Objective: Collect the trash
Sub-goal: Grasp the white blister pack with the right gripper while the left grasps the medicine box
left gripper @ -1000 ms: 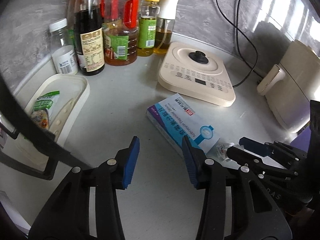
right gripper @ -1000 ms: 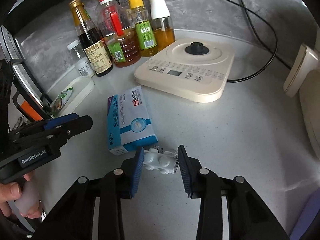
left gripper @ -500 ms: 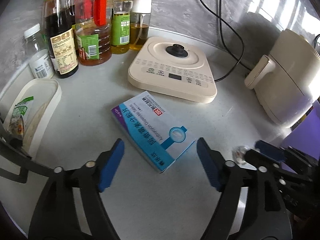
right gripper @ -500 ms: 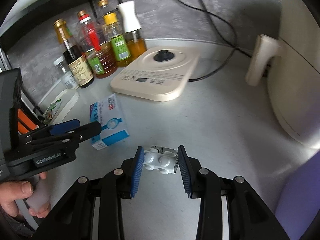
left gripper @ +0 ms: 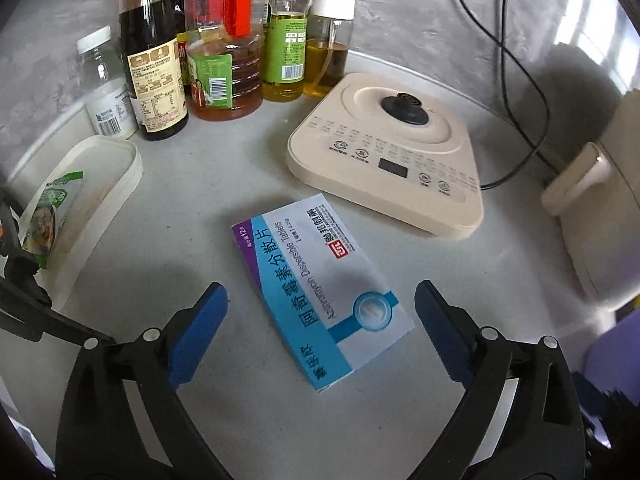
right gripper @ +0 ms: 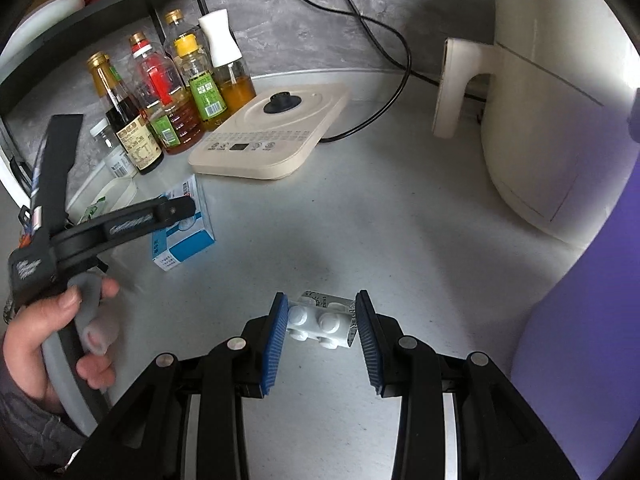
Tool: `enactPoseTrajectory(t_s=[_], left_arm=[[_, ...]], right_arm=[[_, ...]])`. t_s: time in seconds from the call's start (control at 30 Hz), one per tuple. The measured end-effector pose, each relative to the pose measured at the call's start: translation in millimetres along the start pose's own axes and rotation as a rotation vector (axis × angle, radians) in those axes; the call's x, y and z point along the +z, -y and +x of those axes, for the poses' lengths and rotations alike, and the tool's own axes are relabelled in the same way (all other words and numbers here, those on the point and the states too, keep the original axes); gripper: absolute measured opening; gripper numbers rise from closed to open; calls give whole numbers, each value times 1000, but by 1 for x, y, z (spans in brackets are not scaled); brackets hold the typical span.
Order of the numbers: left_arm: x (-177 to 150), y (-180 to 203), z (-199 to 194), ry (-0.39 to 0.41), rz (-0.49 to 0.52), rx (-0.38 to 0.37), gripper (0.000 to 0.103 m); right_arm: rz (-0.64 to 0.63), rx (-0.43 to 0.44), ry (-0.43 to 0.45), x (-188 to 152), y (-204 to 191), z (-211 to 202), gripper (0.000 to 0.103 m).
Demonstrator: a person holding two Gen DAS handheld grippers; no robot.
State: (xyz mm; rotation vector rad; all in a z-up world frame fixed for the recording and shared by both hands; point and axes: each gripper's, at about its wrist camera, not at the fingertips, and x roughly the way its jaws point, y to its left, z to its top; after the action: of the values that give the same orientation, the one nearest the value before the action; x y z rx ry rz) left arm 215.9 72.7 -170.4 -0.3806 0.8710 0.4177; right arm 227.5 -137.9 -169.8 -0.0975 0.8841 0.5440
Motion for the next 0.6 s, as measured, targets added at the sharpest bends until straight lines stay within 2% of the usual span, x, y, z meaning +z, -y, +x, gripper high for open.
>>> enactPoseTrajectory(t_s=[0.23, 0.37, 0.47, 0.5, 0.53, 0.57, 0.6], left_arm=[[-7, 10, 13, -45, 34, 38, 94], [-15, 15, 23, -64, 91, 105, 95], [-16, 8, 19, -62, 60, 88, 95], [-16, 6, 18, -58, 55, 80, 90], [-17, 5, 15, -50, 62, 87, 79], [-18, 5, 13, -45, 69, 93, 72], [-19, 3, 12, -48, 73, 82, 72]], right_arm=[[19, -13, 12, -7, 10, -10, 35], [29, -17, 22, -8, 12, -13, 35], [30, -16, 26, -10, 10, -16, 35], [30, -16, 26, -11, 8, -17, 35], [29, -16, 25, -11, 7, -17, 35], [27, -17, 24, -11, 7, -17, 35], [25, -16, 25, -11, 6, -17, 35]])
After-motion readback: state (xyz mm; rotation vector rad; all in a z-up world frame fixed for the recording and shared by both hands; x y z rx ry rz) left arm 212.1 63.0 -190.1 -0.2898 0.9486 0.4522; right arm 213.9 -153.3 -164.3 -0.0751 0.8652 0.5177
